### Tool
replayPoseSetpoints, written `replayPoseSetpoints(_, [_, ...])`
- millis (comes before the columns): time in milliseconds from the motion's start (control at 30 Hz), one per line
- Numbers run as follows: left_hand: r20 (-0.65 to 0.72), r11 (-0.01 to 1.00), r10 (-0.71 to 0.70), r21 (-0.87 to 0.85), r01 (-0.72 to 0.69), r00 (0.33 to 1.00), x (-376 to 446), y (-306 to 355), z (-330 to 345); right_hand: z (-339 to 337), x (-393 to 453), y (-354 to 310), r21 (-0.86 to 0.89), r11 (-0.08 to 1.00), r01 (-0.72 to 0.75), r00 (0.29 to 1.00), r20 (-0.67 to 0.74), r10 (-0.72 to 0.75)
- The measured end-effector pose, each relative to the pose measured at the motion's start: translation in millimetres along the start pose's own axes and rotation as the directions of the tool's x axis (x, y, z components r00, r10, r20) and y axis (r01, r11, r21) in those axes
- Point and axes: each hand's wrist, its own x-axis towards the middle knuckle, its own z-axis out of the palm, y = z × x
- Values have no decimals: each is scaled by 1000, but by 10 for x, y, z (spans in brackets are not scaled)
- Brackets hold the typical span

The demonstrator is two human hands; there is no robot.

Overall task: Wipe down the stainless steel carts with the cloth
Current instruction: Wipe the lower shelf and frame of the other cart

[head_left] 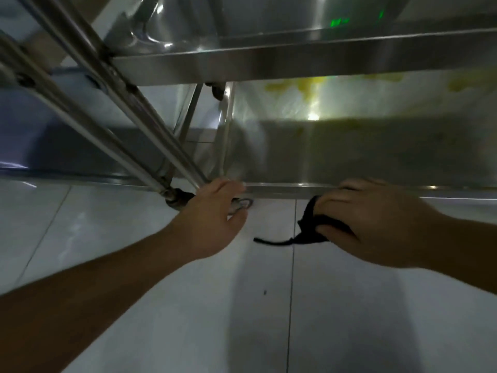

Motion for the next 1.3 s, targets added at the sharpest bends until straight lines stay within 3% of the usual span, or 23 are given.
replayPoseSetpoints(33, [23,998,-53,-31,54,998,20,-115,39,86,275,-146,5,1000,0,981,-193,1])
replayPoseSetpoints(67, [54,993,-104,-45,106,993,33,-235,72,107,434,-173,58,995,-78,988,-131,85])
replayPoseSetpoints(200, [164,936,-303,-135,326,939,33,-644,120,335,915,-224,314,913,-261,916,-218,337])
replayPoseSetpoints(300, [154,906,-387,-123,406,909,102,-845,46,315,1439,-316,349,887,-304,856,-308,415])
replayPoseSetpoints(400, [141,889,-411,-156,430,901,185,-901,-80,305,1899,-413,292,912,-288,834,-391,388])
replayPoseSetpoints(500, [-5,774,-387,-545,322,922,285,-824,-121,337,2364,-552,307,905,-294,832,-383,400])
replayPoseSetpoints(600, [-299,791,-329,-606,88,896,451,-795,-140,432,2721,-670,395,889,-232,910,-234,341])
replayPoseSetpoints(700, [-269,630,-371,-776,28,889,604,-754,-132,552,2792,-645,343,923,-173,956,-165,240])
replayPoseSetpoints(800, [-265,507,-350,-860,-56,899,661,-693,-57,657,2495,-482,330,908,-259,918,-208,338])
replayPoseSetpoints(1000, [-356,511,-336,-847,-149,872,733,-705,28,807,1172,583,321,745,-585,699,-266,664])
replayPoseSetpoints(1067, [-354,484,-342,-861,-160,870,746,-702,50,804,738,901,364,586,-724,528,-253,811])
replayPoseSetpoints(1133, [-351,474,-359,-867,-155,865,753,-694,71,822,506,1001,437,343,-831,275,-214,938])
replayPoseSetpoints(1200, [-367,461,-377,-871,-171,851,755,-693,86,829,607,958,486,185,-854,117,-167,979])
replayPoseSetpoints(1233, [-376,454,-383,-872,-183,844,755,-685,88,816,757,909,499,159,-852,94,-153,984])
replayPoseSetpoints(1300, [-389,462,-373,-865,-195,842,755,-676,88,772,1192,760,496,206,-844,146,-158,977])
